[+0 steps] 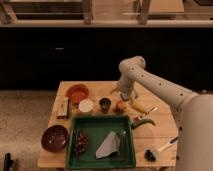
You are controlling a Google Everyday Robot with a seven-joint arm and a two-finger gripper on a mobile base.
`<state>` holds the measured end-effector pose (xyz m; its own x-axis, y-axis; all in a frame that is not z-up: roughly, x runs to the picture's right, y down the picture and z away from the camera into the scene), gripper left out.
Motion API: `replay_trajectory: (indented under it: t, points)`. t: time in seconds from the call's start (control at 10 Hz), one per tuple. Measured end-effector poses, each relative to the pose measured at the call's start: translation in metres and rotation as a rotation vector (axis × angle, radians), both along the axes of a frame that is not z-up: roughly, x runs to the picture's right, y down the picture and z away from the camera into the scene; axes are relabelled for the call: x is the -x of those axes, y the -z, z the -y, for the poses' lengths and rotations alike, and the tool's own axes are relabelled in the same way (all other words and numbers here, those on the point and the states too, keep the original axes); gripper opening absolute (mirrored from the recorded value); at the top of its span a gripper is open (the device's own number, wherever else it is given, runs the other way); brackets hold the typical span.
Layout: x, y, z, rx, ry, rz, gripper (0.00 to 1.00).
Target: Place apple in tray
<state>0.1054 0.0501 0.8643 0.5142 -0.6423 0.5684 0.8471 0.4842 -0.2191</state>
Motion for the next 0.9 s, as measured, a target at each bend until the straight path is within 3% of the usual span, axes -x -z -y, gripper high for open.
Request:
replay_trajectory:
  t: [0.4, 0.9]
  points:
    - [0.003, -0.011, -0.019, 0.026, -0.063, -0.041, 0.80]
    - [-0.007, -0.036, -0.039, 0.039, -0.076, -0.062, 0.80]
